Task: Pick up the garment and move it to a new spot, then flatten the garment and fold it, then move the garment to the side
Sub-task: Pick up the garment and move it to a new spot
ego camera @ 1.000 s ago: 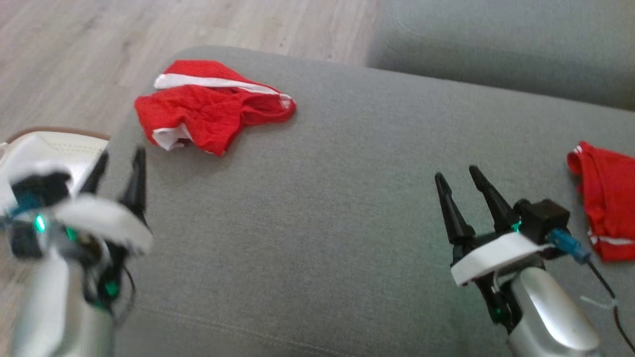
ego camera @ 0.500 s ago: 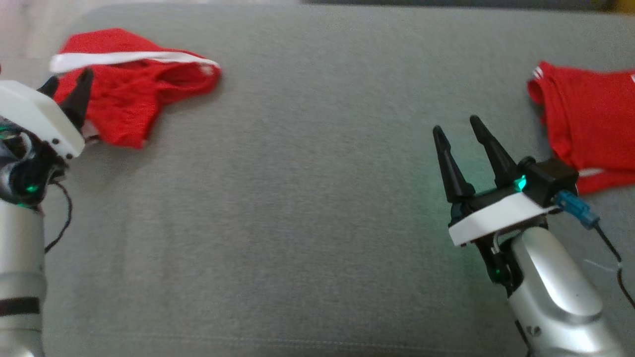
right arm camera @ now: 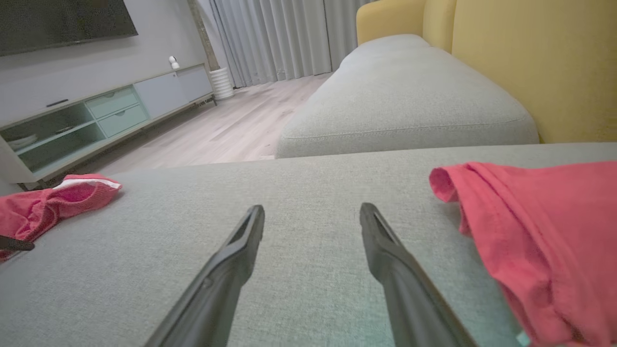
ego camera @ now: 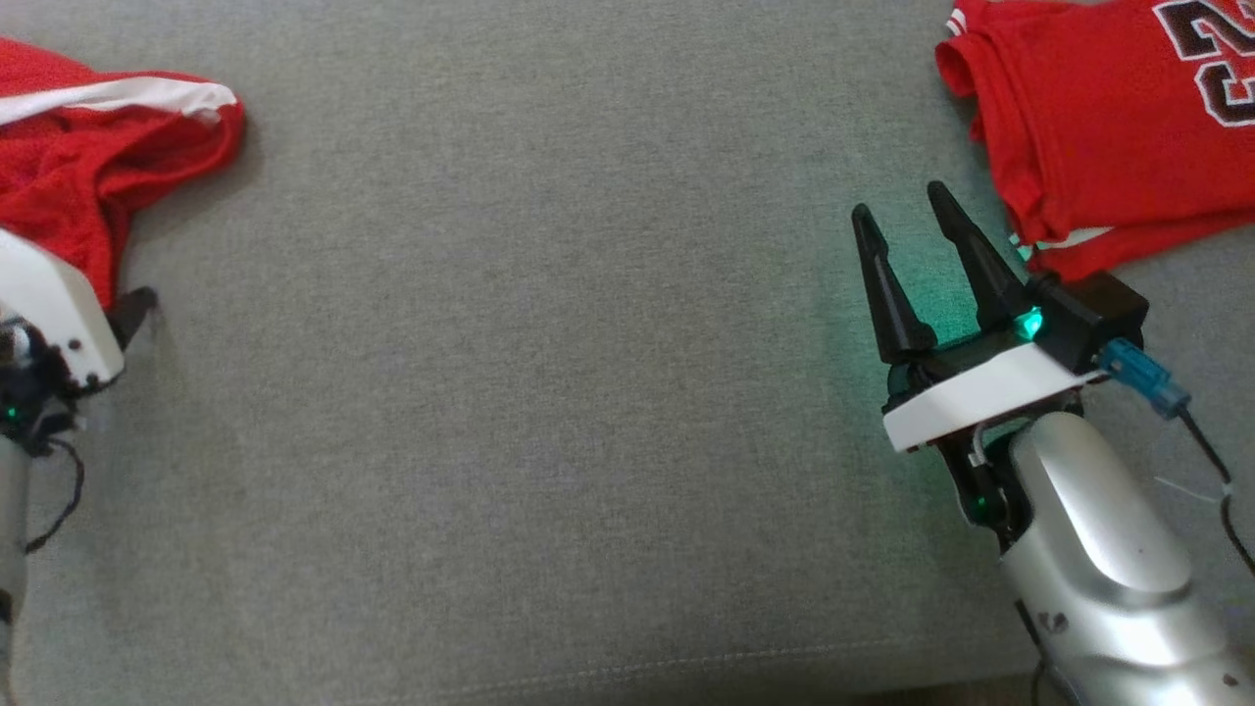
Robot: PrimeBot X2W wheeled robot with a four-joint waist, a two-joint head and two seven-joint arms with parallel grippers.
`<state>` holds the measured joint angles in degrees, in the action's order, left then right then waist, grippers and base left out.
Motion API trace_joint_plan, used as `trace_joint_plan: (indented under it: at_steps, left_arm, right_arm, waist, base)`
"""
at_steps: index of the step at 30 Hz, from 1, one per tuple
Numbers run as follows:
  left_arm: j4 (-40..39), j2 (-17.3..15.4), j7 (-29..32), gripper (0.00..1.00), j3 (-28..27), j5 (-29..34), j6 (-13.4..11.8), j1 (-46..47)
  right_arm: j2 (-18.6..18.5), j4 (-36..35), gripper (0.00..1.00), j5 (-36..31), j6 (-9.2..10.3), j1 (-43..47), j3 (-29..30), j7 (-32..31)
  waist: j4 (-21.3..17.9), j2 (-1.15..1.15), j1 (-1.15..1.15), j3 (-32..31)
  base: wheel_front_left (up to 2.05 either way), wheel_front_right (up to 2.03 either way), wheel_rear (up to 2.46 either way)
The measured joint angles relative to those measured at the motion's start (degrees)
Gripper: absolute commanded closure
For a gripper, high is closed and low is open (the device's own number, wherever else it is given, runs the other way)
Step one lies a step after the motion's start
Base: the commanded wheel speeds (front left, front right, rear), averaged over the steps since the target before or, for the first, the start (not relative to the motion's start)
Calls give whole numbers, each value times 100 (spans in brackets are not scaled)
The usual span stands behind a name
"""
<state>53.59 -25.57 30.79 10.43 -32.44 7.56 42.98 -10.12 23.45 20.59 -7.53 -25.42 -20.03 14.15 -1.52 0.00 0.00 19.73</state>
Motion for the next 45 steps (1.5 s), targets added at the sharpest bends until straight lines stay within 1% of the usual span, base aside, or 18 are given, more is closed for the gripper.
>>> trace_joint_plan:
  at_steps: [3,4,5,6,11,15,19,22,26,27,32,35,38,41,45]
  left_arm:
    - [49,-14,172,0,130,-223,-10,149]
    - [47,-31,172,50,200,-283,-10,160]
    - [44,-40,169,90,256,-324,-10,163]
    - [43,-52,143,100,339,-358,-10,163]
    - [-13,-45,-20,100,767,-563,-8,128]
    - [-237,-69,-59,100,1163,-744,-7,-4]
    - [-700,-248,-53,100,1618,-931,-8,-49]
    - [-1109,-432,19,100,1881,-1139,-7,-57]
    - [-1673,-652,85,100,2095,-1403,-7,-102]
    - [-1938,-697,90,100,2138,-1563,-8,-170]
    - [-2552,-658,191,100,2218,-1927,-8,-339]
    - [-2865,-527,188,100,2206,-2024,-83,-369]
    - [-3177,-287,24,100,2183,-2069,-208,-368]
    - [-3440,11,-152,100,2169,-2160,-271,-365]
    - [-3684,519,-424,100,2114,-2313,-408,-335]
  right_arm:
    - [-2,58,0,0,0,3,3,4]
    - [0,67,0,0,0,3,2,4]
    - [1,71,0,0,0,3,1,5]
    - [2,90,0,0,0,3,0,5]
    - [12,189,0,30,0,4,-58,7]
    - [25,298,0,102,0,23,-105,8]
    - [33,374,0,179,0,104,-98,8]
    - [44,422,0,212,0,339,-71,8]
    - [48,471,0,261,0,622,-1,8]
    - [48,483,0,263,0,663,18,8]
    - [48,469,0,263,0,737,68,14]
    - [48,459,0,263,0,748,99,15]
    - [46,434,0,263,0,747,137,16]
    - [48,406,0,263,0,745,164,19]
    - [49,379,0,263,0,745,210,21]
  waist:
    - [-19,0,0,13]
    - [-6,0,0,6]
    - [8,0,0,-4]
    - [22,0,0,-19]
    - [81,0,0,-202]
    - [116,0,0,-477]
    - [143,0,0,-844]
    - [153,0,0,-1150]
    - [140,0,0,-1536]
    - [118,0,0,-1691]
    - [-76,0,0,-1880]
    - [-243,0,-1,-1905]
    - [-422,0,0,-1894]
    - [-612,0,0,-1858]
    - [-848,0,0,-1770]
  base:
    - [0,0,0]
    - [0,0,0]
    - [0,0,0]
    - [0,0,0]
    - [0,0,0]
    - [0,0,0]
    - [0,0,0]
    - [0,0,0]
    - [0,0,0]
    - [0,0,0]
    - [0,0,0]
    - [0,0,0]
    - [0,0,0]
    - [0,0,0]
    - [0,0,0]
